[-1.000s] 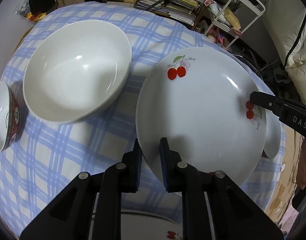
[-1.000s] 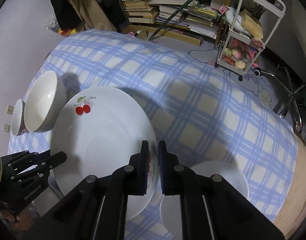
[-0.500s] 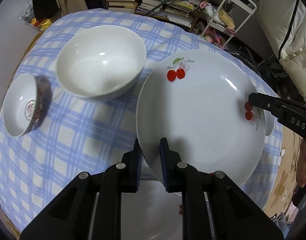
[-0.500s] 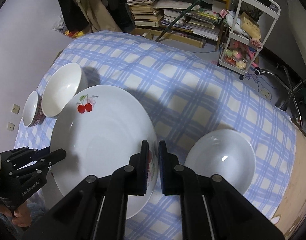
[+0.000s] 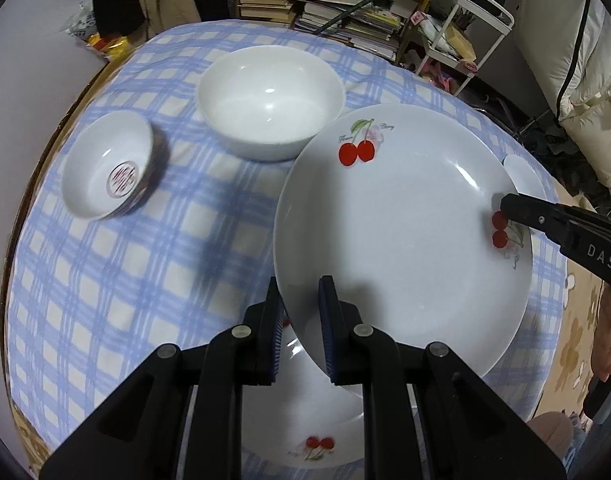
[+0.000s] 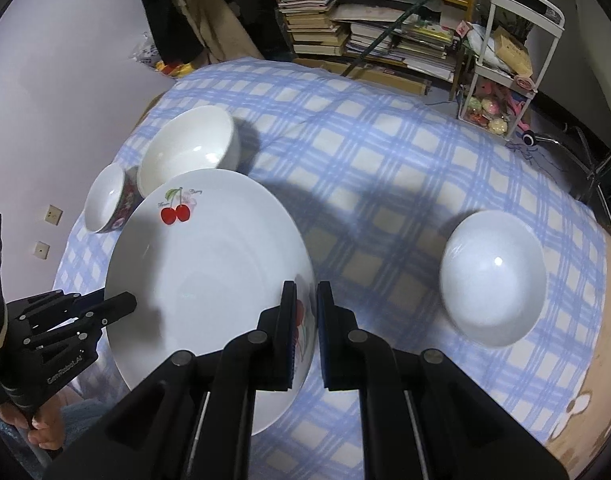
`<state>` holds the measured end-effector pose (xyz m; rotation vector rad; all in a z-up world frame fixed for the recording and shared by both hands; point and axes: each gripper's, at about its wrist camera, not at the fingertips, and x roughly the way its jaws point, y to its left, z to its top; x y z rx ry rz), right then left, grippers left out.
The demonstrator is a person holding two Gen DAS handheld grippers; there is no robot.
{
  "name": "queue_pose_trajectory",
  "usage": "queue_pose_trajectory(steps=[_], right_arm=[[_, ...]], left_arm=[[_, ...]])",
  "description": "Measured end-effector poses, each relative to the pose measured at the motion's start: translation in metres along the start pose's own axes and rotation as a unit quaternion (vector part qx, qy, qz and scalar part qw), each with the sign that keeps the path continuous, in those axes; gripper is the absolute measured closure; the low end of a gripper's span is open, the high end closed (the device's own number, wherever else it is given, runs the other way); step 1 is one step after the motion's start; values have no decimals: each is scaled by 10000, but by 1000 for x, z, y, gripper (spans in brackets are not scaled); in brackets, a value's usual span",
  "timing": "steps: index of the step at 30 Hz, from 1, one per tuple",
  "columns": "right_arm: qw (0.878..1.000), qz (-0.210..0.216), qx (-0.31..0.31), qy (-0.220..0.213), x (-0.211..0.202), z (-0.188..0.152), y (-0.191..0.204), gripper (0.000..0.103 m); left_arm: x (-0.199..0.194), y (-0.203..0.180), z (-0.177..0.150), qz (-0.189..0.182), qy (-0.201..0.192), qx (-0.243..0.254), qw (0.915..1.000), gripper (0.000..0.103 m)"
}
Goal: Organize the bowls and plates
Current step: 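Lift the third cherry plate with both tools and carry it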
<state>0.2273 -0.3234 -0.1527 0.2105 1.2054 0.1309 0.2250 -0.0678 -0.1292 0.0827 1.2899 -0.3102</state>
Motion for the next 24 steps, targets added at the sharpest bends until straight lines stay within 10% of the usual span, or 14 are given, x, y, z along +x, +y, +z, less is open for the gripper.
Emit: queue_pose_trajectory(steps=[24], right_arm=[[9998,-52,90,160,25,-95,48,92]], left_arm=[[10,31,-85,336,255,-55,9991,85]])
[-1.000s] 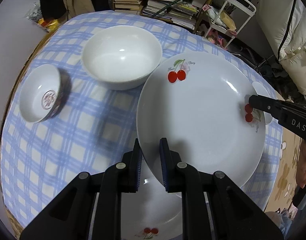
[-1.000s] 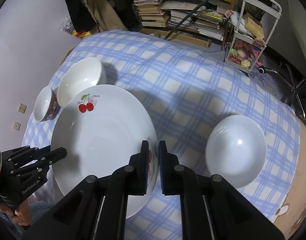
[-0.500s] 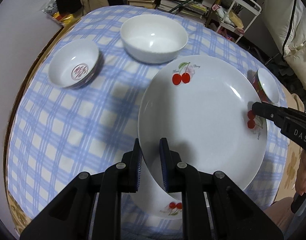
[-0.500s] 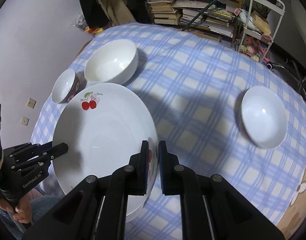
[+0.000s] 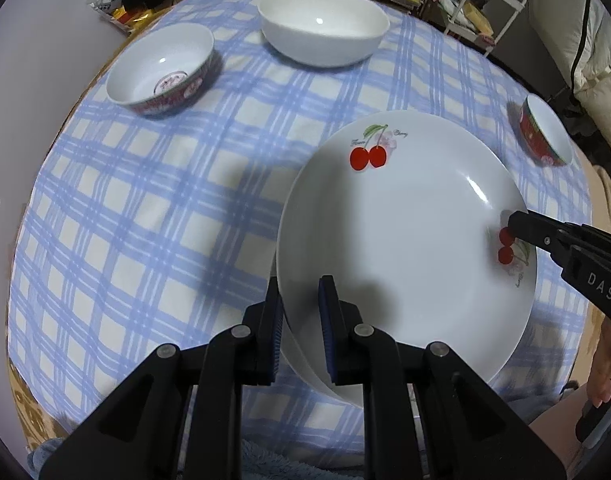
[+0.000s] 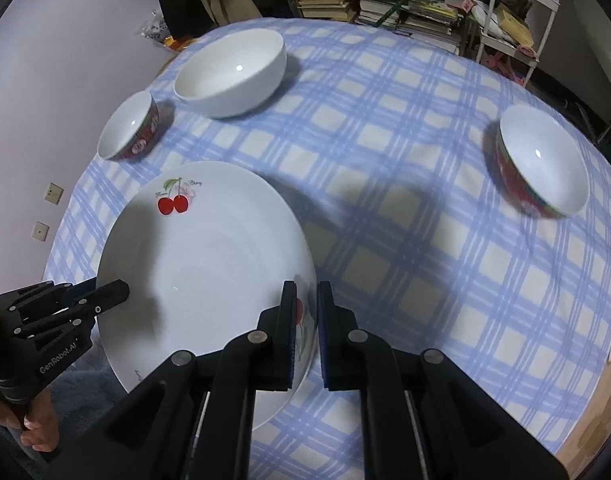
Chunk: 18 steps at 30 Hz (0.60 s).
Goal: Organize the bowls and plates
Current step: 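Lift the third cherry plate with both tools and carry it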
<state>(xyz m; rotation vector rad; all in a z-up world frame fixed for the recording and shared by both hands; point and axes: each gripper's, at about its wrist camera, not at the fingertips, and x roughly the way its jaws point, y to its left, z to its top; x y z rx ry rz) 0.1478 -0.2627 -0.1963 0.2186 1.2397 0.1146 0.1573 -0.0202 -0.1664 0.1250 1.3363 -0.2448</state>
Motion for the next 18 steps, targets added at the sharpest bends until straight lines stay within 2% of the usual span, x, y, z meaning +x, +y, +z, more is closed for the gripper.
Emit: queue_pose_trajectory(steps=[7,13,18], right_arm=[[9990,159,396,-125,8,-19,-11,92],[9988,-49,308,-373,0,-21,-7,92],[9989,-228,213,-345,5,-31,-1,92]], left_arm=[[15,-2,-3,49,96,-74,9999,84],[15,-6,-8,32,61,22,10000,84],[20,-9,-9,243,83,103,9996,84]])
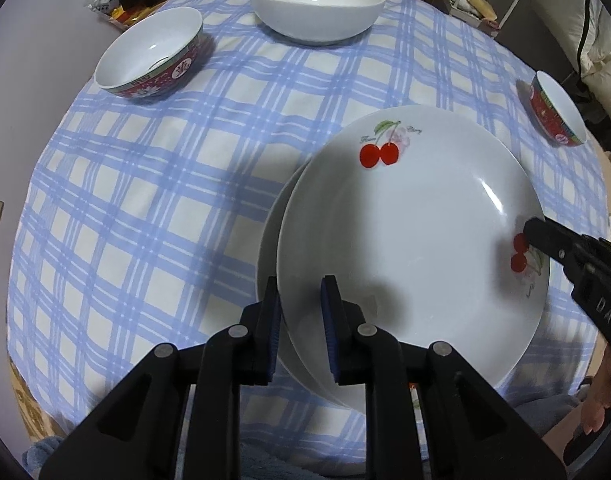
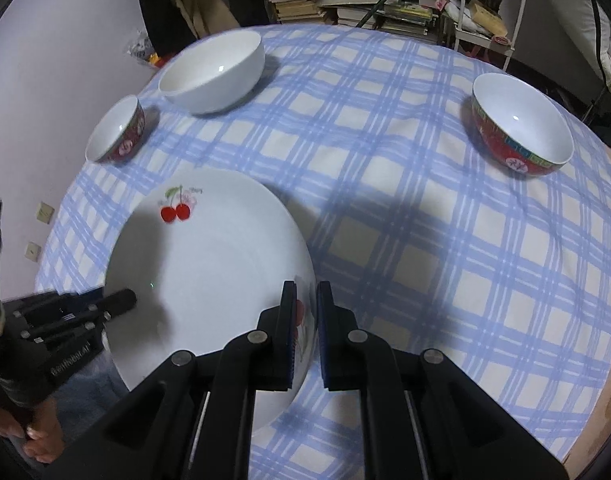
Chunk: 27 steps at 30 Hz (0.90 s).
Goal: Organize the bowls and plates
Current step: 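Lift the third cherry plate with both tools and carry it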
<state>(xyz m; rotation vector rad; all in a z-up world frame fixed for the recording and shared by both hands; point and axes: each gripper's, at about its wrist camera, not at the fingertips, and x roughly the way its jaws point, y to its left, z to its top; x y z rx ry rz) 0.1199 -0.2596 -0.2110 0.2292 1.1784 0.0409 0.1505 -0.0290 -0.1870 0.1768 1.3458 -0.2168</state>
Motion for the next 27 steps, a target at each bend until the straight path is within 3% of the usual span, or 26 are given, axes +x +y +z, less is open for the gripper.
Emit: queue_pose_trajectory(steps=[5,20,27], right_arm=[[9994,-260,-235,34,5,-9,8,92],[9994,-288,-177,3,2,-17,9,90],[9992,-272,-300,53,2,-19,14,90]], left_arm=[[4,10,2,-292,154,-171,9993,84],[1,2,-1,-31,11,99,9999,84],[-6,3,-5,290,-112,133,9994,83]])
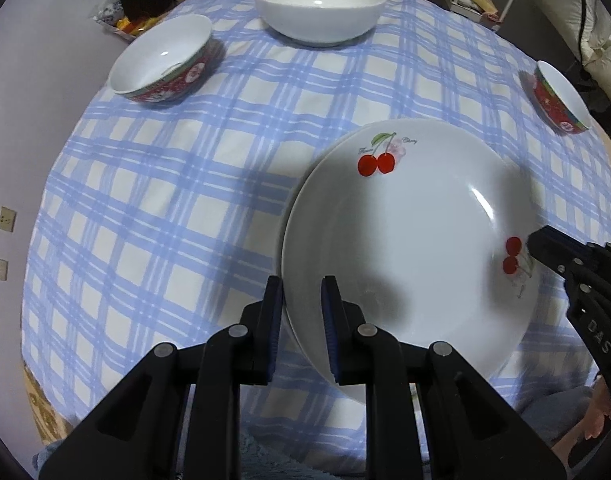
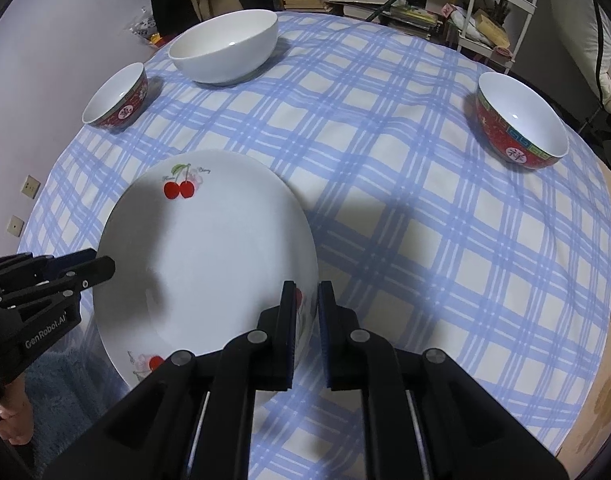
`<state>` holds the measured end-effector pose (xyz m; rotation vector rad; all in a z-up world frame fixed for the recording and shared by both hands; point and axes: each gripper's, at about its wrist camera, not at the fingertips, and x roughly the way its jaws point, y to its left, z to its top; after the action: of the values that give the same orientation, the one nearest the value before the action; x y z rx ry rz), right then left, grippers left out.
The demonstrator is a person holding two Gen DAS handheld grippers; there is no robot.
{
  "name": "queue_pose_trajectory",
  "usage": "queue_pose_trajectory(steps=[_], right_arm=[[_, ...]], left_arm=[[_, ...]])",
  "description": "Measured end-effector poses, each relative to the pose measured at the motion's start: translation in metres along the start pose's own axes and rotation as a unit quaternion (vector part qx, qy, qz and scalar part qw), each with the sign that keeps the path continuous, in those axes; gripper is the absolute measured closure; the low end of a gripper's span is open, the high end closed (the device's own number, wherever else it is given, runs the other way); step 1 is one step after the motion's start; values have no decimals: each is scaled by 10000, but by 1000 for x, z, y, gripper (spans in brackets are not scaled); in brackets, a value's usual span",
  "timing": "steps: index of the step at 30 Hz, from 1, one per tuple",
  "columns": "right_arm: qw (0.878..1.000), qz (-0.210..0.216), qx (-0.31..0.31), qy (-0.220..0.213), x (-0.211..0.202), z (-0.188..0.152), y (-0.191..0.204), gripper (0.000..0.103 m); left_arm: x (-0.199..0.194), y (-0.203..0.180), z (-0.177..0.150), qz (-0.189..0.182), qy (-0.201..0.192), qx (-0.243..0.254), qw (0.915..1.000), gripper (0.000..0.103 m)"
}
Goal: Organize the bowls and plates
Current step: 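Lift the third cherry plate with both tools and carry it, then lower the cherry plate onto the plate stack and open both tools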
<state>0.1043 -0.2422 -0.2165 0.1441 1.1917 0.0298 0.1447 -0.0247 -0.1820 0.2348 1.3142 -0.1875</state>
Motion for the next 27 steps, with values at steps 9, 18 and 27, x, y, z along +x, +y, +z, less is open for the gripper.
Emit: queue_pose_trajectory(steps=[9,18,27], right_arm=[[9998,63,70,-182,-13,3,-2,89],[9981,-17,275,-544,-30,12,-12,54],[9939,132,608,-912,-45,30,-29,13]], left_arm=[[-17,2,-1,-136,-222,-3,9997,81],[-49,6,7,350,-939,211,9947,47],[-64,16,26,674,-1278,214,9893,11]])
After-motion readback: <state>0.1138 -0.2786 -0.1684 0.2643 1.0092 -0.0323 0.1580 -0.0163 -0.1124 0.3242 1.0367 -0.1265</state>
